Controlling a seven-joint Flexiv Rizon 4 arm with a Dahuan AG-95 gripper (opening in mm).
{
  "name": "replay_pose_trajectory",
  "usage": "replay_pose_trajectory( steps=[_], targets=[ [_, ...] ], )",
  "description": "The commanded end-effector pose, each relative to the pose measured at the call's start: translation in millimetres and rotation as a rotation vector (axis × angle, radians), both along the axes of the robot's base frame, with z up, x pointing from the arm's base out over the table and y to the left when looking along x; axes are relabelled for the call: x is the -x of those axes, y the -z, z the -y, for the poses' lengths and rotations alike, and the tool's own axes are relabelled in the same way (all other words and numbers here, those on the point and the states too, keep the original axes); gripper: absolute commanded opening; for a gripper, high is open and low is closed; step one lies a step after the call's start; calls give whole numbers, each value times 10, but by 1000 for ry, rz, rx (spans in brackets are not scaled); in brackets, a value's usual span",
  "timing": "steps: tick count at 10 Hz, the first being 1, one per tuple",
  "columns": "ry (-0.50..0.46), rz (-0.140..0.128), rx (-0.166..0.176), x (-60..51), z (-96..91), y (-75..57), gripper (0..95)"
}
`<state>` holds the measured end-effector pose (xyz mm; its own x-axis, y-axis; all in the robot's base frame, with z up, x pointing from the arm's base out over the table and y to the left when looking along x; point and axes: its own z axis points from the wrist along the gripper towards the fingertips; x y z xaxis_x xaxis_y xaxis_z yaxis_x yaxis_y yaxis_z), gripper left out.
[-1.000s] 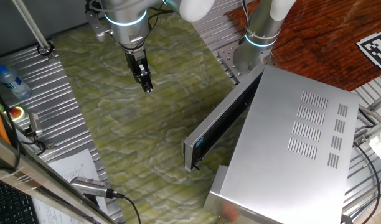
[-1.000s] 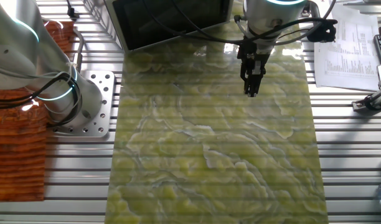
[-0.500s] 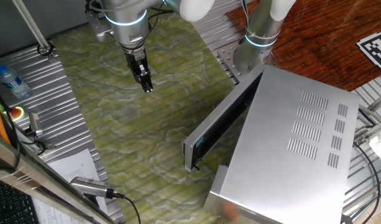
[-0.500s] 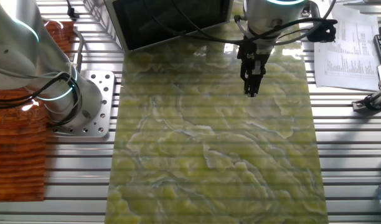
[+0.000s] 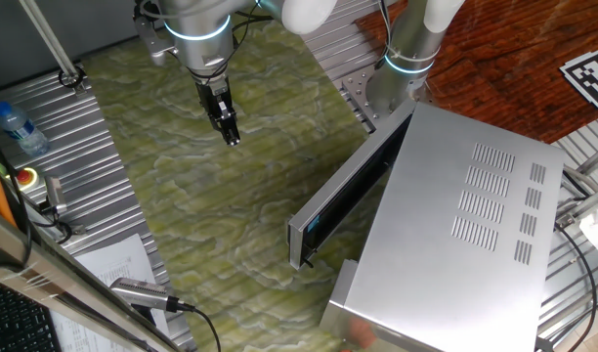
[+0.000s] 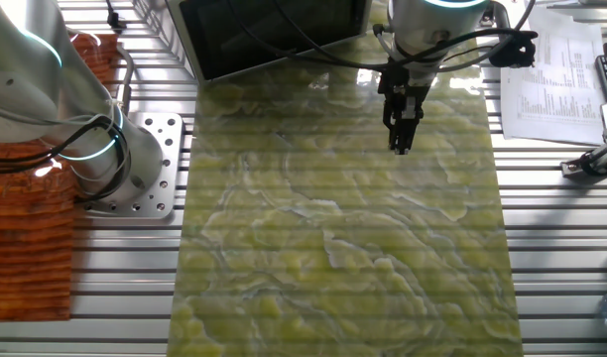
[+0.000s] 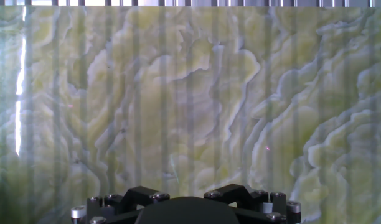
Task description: Close the microwave door
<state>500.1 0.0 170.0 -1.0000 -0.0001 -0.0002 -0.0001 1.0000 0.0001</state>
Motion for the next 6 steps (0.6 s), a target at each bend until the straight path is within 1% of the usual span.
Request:
replay_pose_trajectory(
  steps=[1,2,5,6],
  targets=[
    [0,0,0,1,0,0,950],
    [-160,-31,177,2,-1,-1,0],
    [-159,-34,178,8,-6,-6,0],
    [-162,-37,174,10,-8,-8,0]
  ],
)
